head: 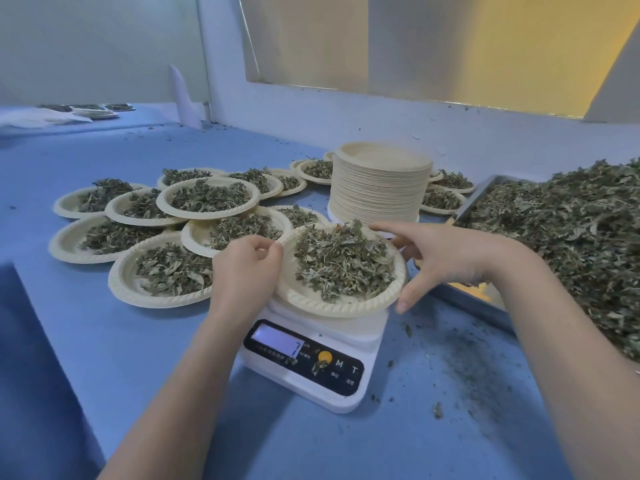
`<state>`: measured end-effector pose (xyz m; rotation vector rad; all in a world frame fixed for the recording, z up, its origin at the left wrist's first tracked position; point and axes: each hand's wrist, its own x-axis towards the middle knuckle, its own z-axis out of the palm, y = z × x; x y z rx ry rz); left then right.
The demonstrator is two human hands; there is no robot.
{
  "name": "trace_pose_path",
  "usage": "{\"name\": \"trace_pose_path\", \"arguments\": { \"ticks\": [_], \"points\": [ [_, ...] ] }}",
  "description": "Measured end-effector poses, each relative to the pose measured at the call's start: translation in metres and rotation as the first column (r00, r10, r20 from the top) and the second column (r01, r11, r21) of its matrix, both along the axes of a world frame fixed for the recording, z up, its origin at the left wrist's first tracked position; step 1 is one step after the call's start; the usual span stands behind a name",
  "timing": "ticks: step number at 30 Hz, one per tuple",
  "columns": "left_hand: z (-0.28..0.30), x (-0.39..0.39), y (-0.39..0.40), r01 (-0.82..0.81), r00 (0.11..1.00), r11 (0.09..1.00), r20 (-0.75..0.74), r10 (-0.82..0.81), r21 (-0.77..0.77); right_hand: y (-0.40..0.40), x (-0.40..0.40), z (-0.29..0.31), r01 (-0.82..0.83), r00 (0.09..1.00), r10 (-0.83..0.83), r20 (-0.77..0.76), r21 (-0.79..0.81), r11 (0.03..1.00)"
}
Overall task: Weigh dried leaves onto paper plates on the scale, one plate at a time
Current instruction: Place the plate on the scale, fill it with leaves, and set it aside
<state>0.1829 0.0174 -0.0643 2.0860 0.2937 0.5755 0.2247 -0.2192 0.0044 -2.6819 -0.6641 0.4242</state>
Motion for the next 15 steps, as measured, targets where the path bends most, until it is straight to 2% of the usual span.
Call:
{"name": "trace_pose_path", "arguments": {
  "ticks": [3,7,11,13,15],
  "points": [
    [0.014,-0.001,0.010,-0.027,0.998,0.999,0.061,0.029,-0.034,0.005,0.001,0.002,0.071,0.994,-0.086,0.070,0.194,0.978],
    [0.036,-0.002,0.035,-0.029,0.996,0.988,0.084,0.042,-0.151,0.032,0.007,0.012,0.121,0.970,-0.204,0.131,0.468,0.875],
    [0.060,0.004,0.065,-0.067,0.993,0.962,0.073,0.089,-0.264,0.078,0.025,0.032,0.097,0.946,-0.241,0.219,0.516,0.851],
    [0.072,0.010,0.084,-0.086,0.991,0.950,0.071,0.112,-0.300,0.103,0.037,0.044,0.077,0.958,-0.223,0.181,0.586,0.807],
    [0.085,0.017,0.105,-0.123,0.984,0.958,0.091,0.151,-0.258,0.127,0.050,0.057,0.112,0.979,-0.200,0.048,0.690,0.715]
  ]
}}
